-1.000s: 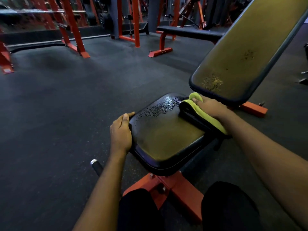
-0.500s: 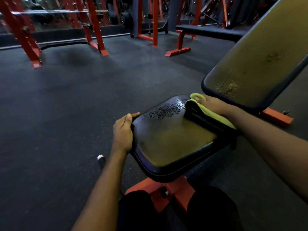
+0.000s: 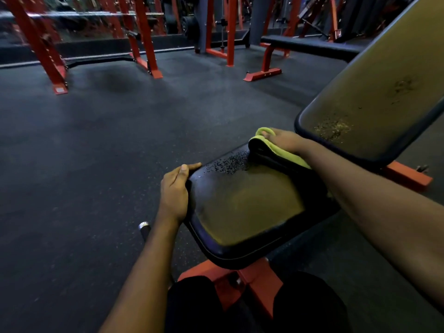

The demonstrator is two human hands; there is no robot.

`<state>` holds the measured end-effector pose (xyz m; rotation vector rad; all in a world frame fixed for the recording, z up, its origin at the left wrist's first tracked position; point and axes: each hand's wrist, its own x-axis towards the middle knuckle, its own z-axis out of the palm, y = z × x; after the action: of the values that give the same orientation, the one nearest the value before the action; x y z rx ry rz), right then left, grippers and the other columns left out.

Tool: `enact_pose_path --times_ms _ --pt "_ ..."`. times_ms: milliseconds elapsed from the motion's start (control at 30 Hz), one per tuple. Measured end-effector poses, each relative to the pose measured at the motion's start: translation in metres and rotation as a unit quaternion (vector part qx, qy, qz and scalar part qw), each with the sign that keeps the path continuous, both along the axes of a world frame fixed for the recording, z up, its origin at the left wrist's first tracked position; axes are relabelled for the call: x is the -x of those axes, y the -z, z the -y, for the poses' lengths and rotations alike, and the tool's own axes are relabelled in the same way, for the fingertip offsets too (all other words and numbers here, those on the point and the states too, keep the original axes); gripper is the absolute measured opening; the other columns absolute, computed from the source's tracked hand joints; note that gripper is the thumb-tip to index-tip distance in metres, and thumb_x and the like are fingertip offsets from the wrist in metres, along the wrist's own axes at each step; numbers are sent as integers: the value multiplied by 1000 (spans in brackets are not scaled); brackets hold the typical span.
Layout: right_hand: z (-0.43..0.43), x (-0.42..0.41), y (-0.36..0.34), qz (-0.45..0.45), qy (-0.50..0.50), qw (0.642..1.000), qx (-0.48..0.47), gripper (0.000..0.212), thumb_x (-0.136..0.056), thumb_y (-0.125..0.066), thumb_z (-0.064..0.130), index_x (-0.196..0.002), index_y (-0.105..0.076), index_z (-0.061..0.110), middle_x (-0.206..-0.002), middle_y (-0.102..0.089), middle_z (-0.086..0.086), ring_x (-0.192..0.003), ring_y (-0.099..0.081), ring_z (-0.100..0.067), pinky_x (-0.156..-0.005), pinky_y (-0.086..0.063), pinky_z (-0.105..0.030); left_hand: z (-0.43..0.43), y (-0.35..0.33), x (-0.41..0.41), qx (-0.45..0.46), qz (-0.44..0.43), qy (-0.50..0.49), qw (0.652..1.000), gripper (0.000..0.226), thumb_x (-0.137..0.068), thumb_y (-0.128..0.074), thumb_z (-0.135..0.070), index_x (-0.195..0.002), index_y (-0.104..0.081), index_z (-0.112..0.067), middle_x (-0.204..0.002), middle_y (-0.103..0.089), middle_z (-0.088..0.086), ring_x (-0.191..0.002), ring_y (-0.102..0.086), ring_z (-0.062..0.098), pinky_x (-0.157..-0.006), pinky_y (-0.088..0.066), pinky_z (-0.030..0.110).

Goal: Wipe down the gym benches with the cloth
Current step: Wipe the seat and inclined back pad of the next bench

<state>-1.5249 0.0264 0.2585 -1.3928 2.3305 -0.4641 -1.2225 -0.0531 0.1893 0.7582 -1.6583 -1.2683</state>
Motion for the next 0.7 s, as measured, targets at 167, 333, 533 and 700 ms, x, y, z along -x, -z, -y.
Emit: enact_pose_path --times_ms 167,333,533,700 --pt "-21 8 1 84 -45 994 45 50 -102 -43 47 -148 -43 29 -146 -44 14 -133 -40 -7 -106 -25 -19 1 1 2 -2 -2 2 1000 43 -98 -37 -29 -109 -74 -9 -104 -74 -1 -101 -67 14 -90 -50 31" --pt "4 -7 -1 -11 -20 1000 17 51 -105 -32 50 -150 -39 29 -155 -39 3 -143 -34 -22 -112 -24 -29 -1 2 1 0 -6 8 1000 42 -100 -36 -25 -110 -73 -5 -105 -73 0 -102 -67 13 -90 -51 31" --pt "-5 -7 -5 33 -41 998 40 50 -103 -37 50 -149 -42 31 -143 -45 13 -133 -38 -8 -107 -25 -23 2 2 2 -2 -9 2 1000 44 -95 -38 -31 -107 -74 -8 -104 -74 1 -103 -67 15 -94 -51 37" --pt "8 -26 -3 -70 -57 996 20 50 -104 -32 53 -149 -40 33 -156 -39 5 -143 -34 -22 -116 -22 -40 0 0 1 -4 -2 0 1000 45 -96 -38 -31 -108 -74 -7 -103 -74 0 -101 -68 14 -91 -51 33"
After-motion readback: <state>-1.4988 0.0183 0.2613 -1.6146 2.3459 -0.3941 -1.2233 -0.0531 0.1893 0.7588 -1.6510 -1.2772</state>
